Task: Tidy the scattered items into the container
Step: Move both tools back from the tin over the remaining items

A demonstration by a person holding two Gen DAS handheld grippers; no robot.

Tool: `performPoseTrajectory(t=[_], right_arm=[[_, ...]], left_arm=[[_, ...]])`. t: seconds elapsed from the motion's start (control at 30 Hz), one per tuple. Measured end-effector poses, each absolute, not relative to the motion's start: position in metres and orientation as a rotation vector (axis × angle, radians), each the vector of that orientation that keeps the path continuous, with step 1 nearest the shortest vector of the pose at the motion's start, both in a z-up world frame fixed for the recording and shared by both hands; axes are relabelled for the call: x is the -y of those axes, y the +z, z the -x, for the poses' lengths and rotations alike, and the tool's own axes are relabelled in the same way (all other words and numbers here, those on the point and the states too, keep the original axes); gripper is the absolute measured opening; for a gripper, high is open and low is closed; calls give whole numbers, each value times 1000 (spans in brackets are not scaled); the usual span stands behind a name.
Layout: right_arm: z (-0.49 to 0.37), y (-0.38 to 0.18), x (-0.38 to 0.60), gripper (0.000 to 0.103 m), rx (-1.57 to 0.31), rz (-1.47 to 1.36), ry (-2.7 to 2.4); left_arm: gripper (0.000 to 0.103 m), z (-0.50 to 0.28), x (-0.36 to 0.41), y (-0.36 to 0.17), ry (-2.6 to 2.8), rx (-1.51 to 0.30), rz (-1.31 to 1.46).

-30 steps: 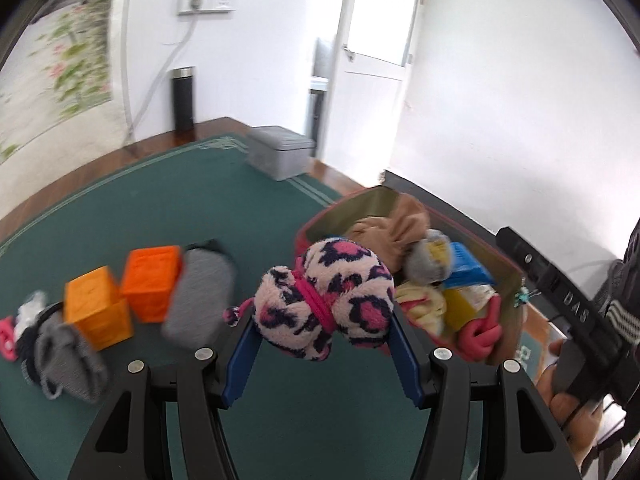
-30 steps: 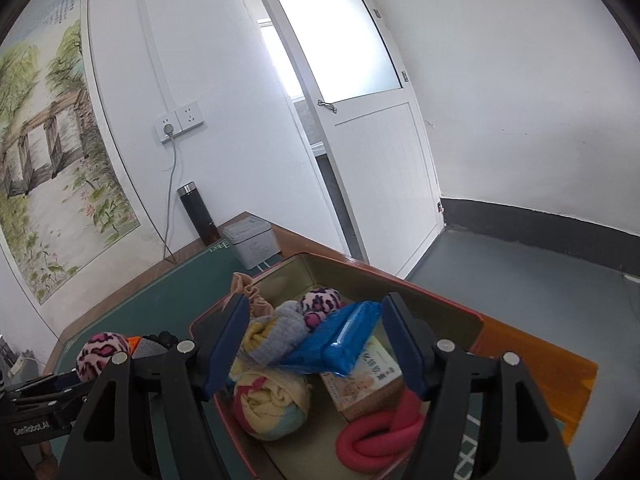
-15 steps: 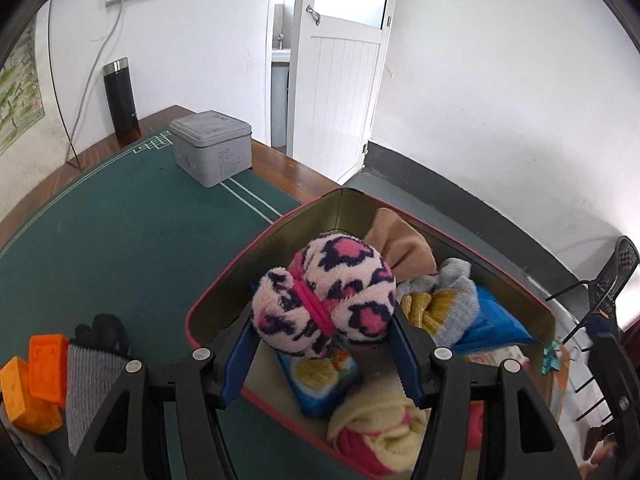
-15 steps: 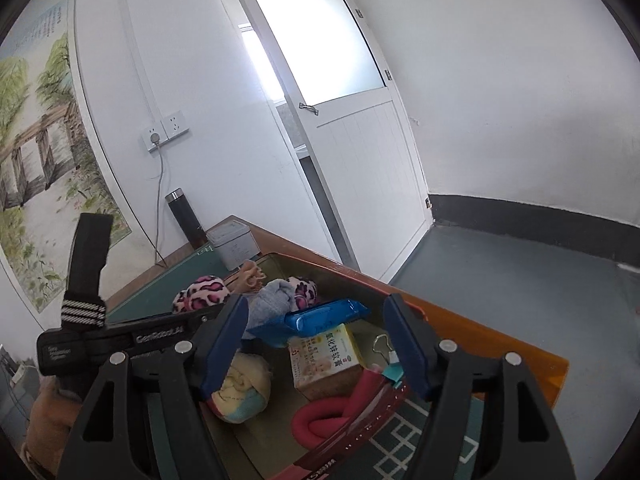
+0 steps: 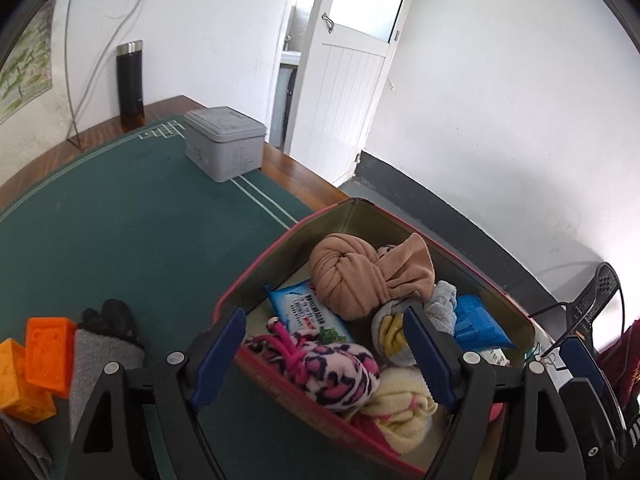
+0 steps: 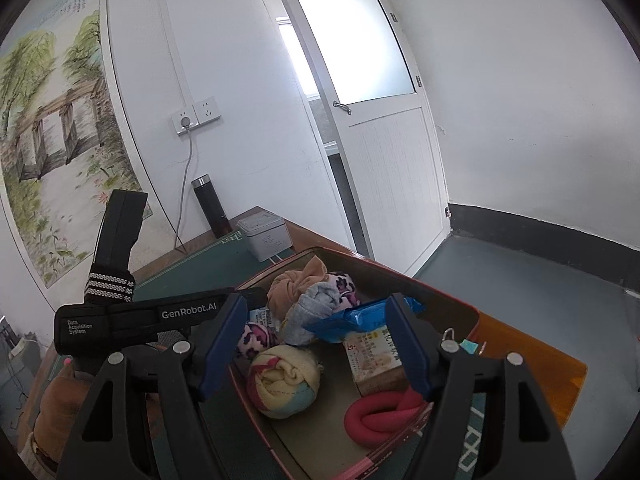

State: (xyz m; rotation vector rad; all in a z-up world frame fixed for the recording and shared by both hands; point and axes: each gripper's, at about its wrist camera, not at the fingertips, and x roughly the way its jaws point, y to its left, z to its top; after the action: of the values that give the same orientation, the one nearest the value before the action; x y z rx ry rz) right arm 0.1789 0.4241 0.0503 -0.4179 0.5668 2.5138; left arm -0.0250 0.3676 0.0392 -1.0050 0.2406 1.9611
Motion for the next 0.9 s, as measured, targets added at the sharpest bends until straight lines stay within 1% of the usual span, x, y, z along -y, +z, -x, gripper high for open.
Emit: performPoseTrajectory(t=[0.27, 0.57, 0.8, 0.9], right_arm=[[-156, 53, -394, 76, -544, 477, 2572], [-128, 49, -354, 76, -531, 566, 2644], [-102, 33, -323, 77, -564, 658, 2707], [-87, 24, -314, 77, -541, 715, 2707]], left_arm=[[83, 34, -313, 47, 2020, -176, 1027], [83, 46, -221, 57, 2129, -118, 1013], [83, 67, -147, 55, 2236, -43, 1040], [83, 83, -117, 53, 2294, 3, 1064]])
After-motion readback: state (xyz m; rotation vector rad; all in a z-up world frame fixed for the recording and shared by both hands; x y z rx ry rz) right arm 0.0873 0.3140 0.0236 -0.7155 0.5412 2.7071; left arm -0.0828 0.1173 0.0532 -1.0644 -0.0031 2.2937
